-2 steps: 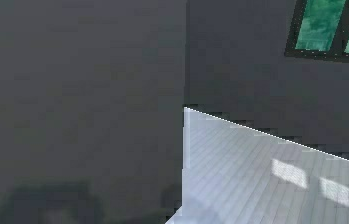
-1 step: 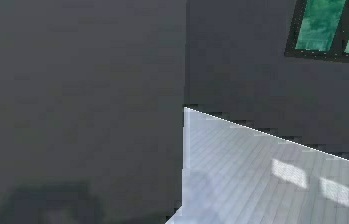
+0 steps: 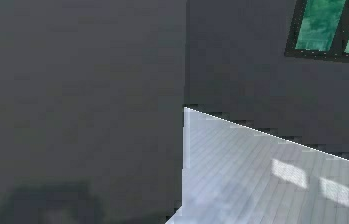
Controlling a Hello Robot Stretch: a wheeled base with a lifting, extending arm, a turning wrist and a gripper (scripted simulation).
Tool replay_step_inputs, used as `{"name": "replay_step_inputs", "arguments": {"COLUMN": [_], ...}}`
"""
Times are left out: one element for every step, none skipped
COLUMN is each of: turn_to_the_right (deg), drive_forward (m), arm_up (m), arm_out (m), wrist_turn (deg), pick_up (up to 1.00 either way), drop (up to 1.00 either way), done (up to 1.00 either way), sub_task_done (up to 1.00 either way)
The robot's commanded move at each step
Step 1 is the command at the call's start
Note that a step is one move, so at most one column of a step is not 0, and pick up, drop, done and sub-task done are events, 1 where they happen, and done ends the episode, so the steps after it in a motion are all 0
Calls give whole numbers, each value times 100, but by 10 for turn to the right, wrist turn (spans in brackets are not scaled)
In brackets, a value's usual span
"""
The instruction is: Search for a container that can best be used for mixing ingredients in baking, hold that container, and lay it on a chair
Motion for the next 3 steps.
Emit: {"name": "replay_step_inputs", "arguments": {"turn_to_the_right": [0,0,0], "drive_forward": [0,0,0], "arm_up": [0,-36,-50], "arm_out": [0,0,0], "wrist_turn": [240,0,0], "pick_up": [0,0,0], "drop": [0,0,0], "done": [0,0,0], "sub_task_done": [0,0,0]}}
